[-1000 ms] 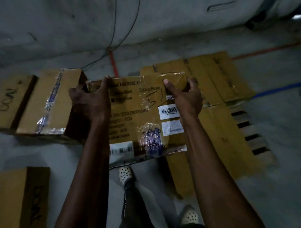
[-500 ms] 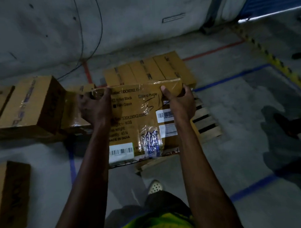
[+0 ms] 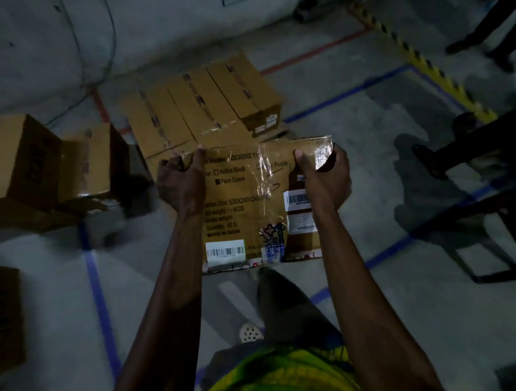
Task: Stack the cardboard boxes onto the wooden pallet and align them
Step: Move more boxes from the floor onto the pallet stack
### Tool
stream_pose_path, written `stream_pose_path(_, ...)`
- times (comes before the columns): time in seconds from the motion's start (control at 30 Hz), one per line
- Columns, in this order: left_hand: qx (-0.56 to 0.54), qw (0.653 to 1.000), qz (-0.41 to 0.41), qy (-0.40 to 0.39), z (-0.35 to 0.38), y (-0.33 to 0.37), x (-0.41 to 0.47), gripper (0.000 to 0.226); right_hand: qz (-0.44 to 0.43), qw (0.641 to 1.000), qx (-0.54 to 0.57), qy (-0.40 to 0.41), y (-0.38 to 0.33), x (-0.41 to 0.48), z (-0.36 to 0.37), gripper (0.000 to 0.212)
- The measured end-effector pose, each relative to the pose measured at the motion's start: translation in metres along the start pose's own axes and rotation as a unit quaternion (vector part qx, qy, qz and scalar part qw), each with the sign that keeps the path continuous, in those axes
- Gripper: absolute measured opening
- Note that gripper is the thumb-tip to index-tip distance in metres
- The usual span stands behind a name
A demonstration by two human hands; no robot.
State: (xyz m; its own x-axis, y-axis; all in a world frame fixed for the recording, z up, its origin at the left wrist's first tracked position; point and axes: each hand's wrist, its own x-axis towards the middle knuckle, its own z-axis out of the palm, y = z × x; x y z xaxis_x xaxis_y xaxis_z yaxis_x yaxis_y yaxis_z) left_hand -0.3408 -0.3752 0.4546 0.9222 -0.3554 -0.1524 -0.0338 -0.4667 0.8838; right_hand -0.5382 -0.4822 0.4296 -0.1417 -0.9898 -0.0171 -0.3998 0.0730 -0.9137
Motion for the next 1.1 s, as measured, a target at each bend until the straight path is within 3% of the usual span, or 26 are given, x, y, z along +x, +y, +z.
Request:
stream_pose_path(0.17, 0.017, 0.999, 0.028, 0.039, 0.08, 0.008, -0.059, 0.047, 0.011, 0.997, -0.075, -0.011, 0.032, 0.065, -0.068, 0.07)
stream_pose_path(0.33, 0.064, 0.997, -0.022, 0.039, 0.175, 0.034, -0.11, 0.042, 0.04, 0.99, -0.128, -0.04, 0.077, 0.153, -0.124, 0.066)
stream_pose_path(0.57, 0.073, 0.994, -0.084, 0.006, 0.289, 0.068, -0.154, 0.038, 0.037, 0.982, -0.182, -0.046, 0.117, 0.259, -0.179, 0.079)
stream_pose_path(0.8, 0.045, 0.994, -0.1, 0.001, 0.363, 0.093, -0.153, 0.036, 0.017, 0.983, -0.175, -0.053, 0.125, 0.351, -0.178, 0.077)
stream_pose_path(1.1, -0.013, 0.985, -0.169, 0.016, 0.444, 0.113, -0.079, 0.029, 0.001, 0.979, -0.179, -0.098, 0.135, 0.451, -0.114, 0.078)
